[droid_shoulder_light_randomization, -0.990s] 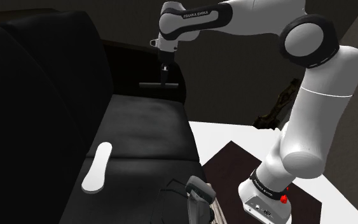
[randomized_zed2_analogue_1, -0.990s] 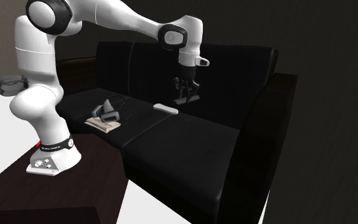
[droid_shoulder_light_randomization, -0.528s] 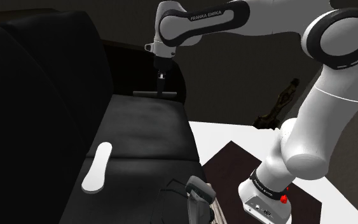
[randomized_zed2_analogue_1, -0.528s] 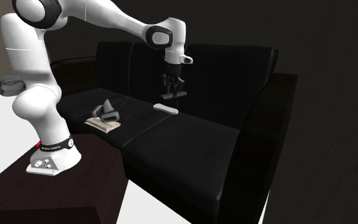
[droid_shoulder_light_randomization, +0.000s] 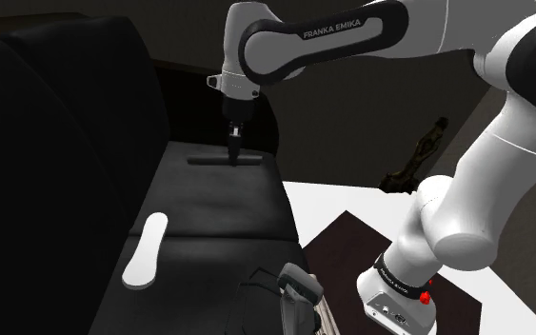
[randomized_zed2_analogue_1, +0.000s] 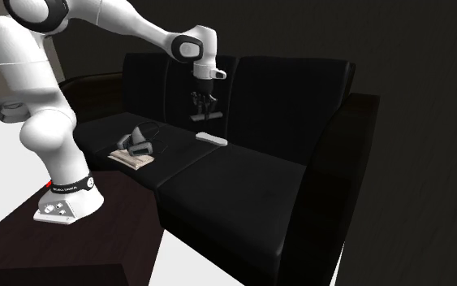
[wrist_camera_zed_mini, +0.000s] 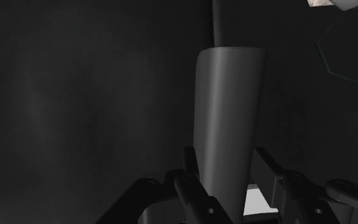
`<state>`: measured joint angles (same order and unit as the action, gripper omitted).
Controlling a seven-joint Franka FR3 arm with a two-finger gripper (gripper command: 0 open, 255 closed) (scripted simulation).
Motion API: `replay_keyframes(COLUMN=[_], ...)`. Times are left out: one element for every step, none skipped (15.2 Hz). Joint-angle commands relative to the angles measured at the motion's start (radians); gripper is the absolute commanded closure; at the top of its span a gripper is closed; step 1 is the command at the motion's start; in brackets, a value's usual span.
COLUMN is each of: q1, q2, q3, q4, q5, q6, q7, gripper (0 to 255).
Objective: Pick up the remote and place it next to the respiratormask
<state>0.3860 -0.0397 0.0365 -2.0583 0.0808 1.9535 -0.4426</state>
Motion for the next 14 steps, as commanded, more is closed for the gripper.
replay_keyframes(q1=[0.021, 0.033, 0.044, 0.056, 0.067, 0.078, 0.090, 0.101, 0.113, 0.124, 0.136, 0.147, 0.159, 0.170], q2=[-0.015, -0.025, -0.033, -0.040, -0.046, -0.051, -0.056, -0.059, -0.062, -0.063, -0.064, -0.063, -0.061, -0.059], q3=[0.023, 0.035, 0.048, 0.061, 0.074, 0.087, 0.100, 0.114, 0.127, 0.141, 0.154, 0.168, 0.182, 0.196], q4=[-0.018, -0.029, -0.038, -0.047, -0.054, -0.060, -0.066, -0.070, -0.072, -0.074, -0.075, -0.074, -0.073, -0.070], q5=[0.005, 0.008, 0.011, 0.015, 0.018, 0.021, 0.025, 0.028, 0.031, 0.035, 0.037, 0.040, 0.042, 0.044], q6=[0.006, 0.009, 0.013, 0.016, 0.019, 0.022, 0.025, 0.028, 0.030, 0.033, 0.035, 0.038, 0.040, 0.043], q7=[0.043, 0.065, 0.088, 0.110, 0.133, 0.156, 0.179, 0.202, 0.226, 0.249, 0.273, 0.297, 0.321, 0.345], gripper=[255, 255, 255, 255, 255, 255, 255, 255, 255, 255, 255, 255, 255, 255])
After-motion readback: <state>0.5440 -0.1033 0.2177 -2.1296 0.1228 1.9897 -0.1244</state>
